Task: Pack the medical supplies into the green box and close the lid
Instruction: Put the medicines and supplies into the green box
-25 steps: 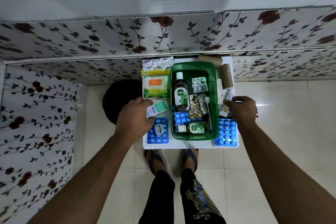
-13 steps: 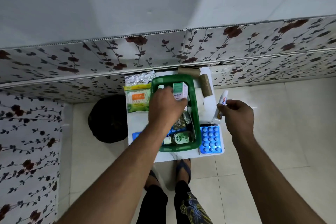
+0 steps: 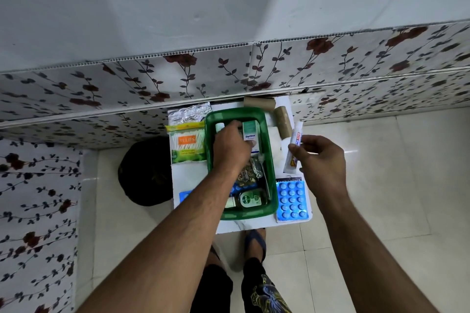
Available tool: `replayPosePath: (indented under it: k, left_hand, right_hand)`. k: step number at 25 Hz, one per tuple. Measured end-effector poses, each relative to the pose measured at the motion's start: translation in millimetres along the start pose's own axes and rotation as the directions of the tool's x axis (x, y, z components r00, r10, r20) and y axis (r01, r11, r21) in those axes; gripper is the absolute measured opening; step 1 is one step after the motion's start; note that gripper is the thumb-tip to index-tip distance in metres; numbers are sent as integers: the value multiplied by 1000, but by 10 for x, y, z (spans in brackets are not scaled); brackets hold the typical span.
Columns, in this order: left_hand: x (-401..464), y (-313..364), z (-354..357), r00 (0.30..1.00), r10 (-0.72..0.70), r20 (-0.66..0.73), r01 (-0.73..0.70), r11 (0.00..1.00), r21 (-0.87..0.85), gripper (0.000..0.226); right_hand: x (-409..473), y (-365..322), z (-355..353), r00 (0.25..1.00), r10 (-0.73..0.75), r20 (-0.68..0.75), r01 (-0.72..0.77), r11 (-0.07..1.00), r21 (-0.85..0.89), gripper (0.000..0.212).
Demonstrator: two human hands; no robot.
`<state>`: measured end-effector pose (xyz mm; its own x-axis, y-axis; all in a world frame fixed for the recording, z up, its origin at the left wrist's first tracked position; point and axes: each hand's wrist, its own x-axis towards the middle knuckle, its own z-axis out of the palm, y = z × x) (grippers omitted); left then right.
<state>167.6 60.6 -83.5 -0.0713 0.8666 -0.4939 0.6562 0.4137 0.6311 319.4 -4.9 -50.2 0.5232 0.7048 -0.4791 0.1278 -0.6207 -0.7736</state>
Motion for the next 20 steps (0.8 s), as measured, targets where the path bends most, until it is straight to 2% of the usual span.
replayPosePath:
  k: [5, 8, 10, 13, 16, 20]
  left_hand:
    - [-22, 61, 39, 998, -30, -60, 29, 1000, -10, 27]
    - [-13, 48, 25, 999, -37, -39, 35, 999, -37, 14]
    - [-60, -6, -126, 999, -18, -31, 16, 998, -69, 16]
    - [-155, -167, -551, 998, 15, -65, -25, 988, -151, 22]
    - [-157, -423, -921, 989, 11, -150, -43, 977, -211, 16]
    - [-92, -800, -1059, 976, -62, -211, 13, 975, -224, 16]
  right_hand:
    - [-31, -156, 158, 1000, -25, 9, 25, 999, -21, 23]
    - [5, -224, 231, 999, -52, 4, 52, 998, -45, 16]
    - [-3, -255, 307, 996, -82, 18, 84, 993, -85, 16]
    - [-87, -305, 544, 988, -133, 78, 149, 958, -246, 23]
    - [-127, -316, 865, 968, -187, 169, 246, 852, -463, 21]
    - [-72, -303, 1150, 931, -261, 257, 365, 602, -710, 13]
